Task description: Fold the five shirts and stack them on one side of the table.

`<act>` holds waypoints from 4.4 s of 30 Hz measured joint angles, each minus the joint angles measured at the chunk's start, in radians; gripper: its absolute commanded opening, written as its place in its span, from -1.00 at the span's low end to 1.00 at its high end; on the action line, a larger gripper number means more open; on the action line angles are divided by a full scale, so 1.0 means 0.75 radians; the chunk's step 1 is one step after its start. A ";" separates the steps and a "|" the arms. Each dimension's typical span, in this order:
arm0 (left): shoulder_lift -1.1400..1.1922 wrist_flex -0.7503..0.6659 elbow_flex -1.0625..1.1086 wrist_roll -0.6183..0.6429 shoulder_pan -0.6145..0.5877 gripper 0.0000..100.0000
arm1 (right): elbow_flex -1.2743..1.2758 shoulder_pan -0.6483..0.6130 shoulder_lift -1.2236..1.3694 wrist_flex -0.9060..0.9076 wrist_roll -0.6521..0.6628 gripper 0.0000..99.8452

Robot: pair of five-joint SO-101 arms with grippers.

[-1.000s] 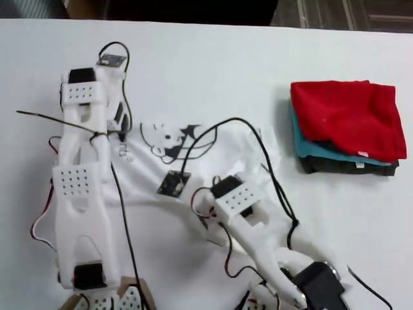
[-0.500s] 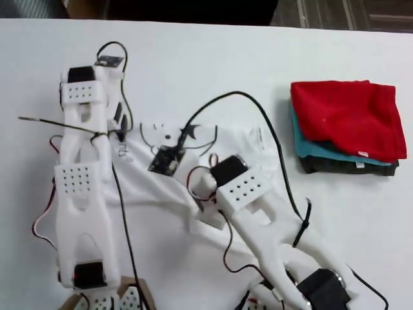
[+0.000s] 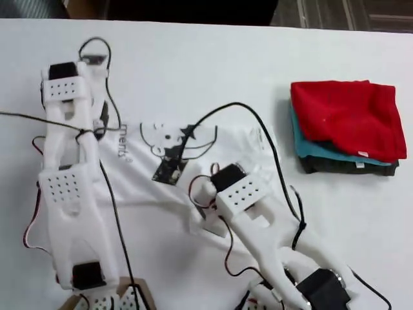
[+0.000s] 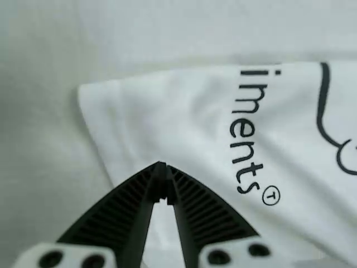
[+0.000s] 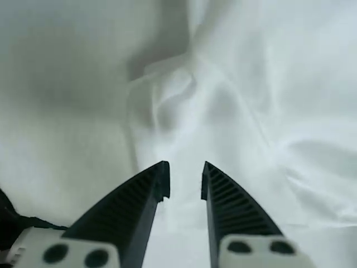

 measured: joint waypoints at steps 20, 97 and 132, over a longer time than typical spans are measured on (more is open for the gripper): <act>-0.113 -0.342 0.485 0.002 0.012 -0.95 | 0.033 -0.029 0.200 -0.301 0.000 -0.80; -0.113 -0.348 0.489 0.002 0.012 -0.95 | -0.041 -0.020 0.509 -0.213 -0.057 -0.75; -0.113 -0.348 0.489 0.002 0.012 -0.95 | 0.074 -0.182 0.293 -0.072 -0.057 -0.51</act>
